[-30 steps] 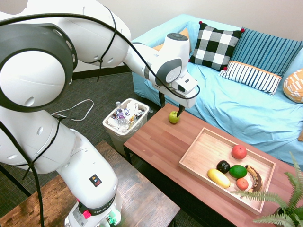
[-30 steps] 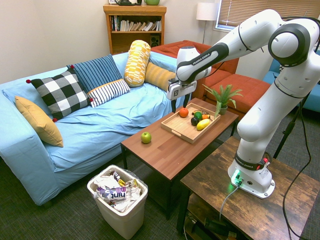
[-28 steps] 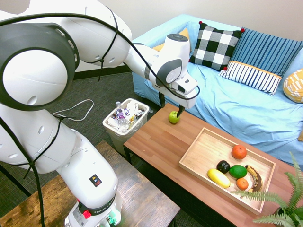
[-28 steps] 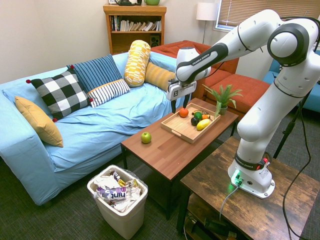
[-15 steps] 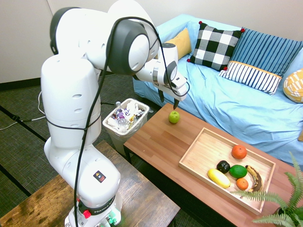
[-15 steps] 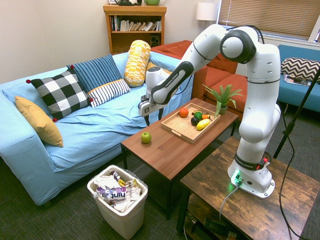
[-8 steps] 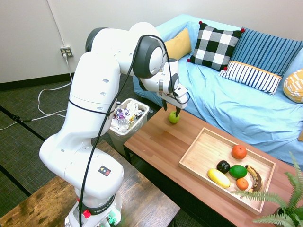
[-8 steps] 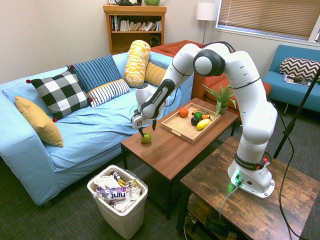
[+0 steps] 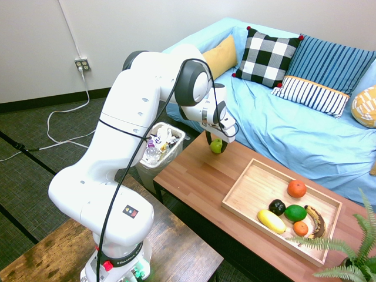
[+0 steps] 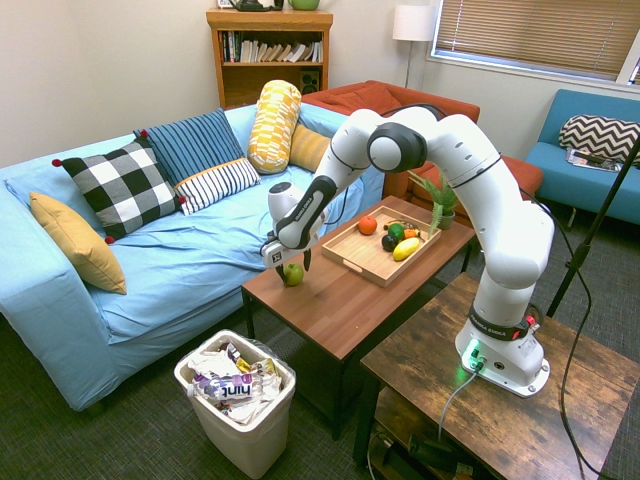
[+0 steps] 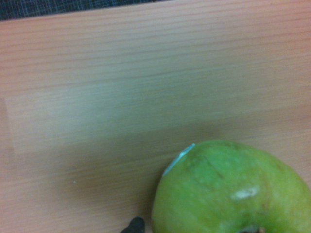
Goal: Put the apple in the tray
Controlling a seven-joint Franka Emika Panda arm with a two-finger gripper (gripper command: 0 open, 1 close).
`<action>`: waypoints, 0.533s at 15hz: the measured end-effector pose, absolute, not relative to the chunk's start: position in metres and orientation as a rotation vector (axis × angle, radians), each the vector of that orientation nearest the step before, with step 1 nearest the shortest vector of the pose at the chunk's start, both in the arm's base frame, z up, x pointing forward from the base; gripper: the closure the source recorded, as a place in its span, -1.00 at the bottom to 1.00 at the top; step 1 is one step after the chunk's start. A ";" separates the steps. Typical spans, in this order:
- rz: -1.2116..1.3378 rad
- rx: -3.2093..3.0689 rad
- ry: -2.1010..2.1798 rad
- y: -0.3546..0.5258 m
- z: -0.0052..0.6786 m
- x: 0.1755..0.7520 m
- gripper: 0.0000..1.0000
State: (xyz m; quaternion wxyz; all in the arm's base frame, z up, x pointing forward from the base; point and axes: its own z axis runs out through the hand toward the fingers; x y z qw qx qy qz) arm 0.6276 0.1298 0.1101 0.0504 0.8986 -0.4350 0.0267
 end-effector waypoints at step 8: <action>0.057 2.717 -1.334 0.125 0.108 0.636 1.00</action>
